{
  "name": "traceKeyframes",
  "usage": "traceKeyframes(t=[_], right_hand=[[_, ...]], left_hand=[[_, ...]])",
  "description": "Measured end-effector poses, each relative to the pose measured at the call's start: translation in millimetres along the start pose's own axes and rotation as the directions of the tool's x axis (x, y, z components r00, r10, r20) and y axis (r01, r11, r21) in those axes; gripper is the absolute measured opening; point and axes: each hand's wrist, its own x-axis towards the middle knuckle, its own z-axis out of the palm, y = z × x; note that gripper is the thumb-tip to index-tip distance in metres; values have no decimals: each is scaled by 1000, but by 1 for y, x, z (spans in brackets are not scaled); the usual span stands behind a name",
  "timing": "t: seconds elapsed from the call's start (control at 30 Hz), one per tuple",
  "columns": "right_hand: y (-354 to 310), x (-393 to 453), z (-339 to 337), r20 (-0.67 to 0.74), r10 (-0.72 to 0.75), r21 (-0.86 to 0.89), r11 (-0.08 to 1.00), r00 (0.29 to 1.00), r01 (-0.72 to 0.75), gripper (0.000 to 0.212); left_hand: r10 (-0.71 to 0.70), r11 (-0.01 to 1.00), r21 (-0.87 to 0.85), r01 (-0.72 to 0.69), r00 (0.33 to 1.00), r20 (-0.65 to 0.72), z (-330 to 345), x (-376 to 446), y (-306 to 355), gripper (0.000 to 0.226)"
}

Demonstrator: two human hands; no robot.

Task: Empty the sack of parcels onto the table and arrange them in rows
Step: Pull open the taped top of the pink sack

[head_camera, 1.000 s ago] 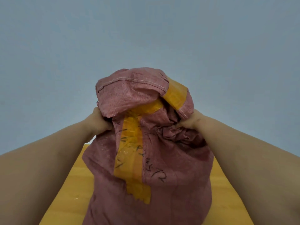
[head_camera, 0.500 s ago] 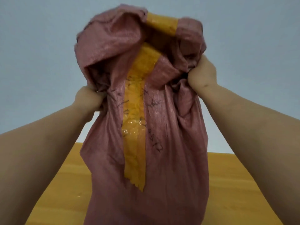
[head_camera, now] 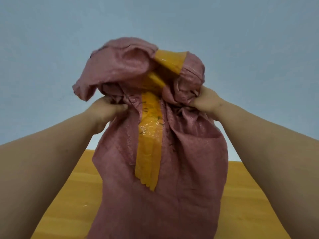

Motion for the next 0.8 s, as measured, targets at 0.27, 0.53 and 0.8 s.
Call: traceKeyframes(t=[0.27, 0.53, 0.8], right_hand=[[47, -6, -1, 191, 193, -105, 979, 962, -176, 86], [38, 5, -14, -131, 141, -466, 865, 981, -186, 30], [-10, 18, -45, -329, 213, 49, 977, 920, -208, 36]], left_hand=[[-200, 821, 562, 101, 973, 118, -5, -24, -45, 111], [140, 691, 722, 13, 978, -152, -21, -20, -25, 19], [248, 813, 581, -21, 916, -314, -27, -12, 15, 14]])
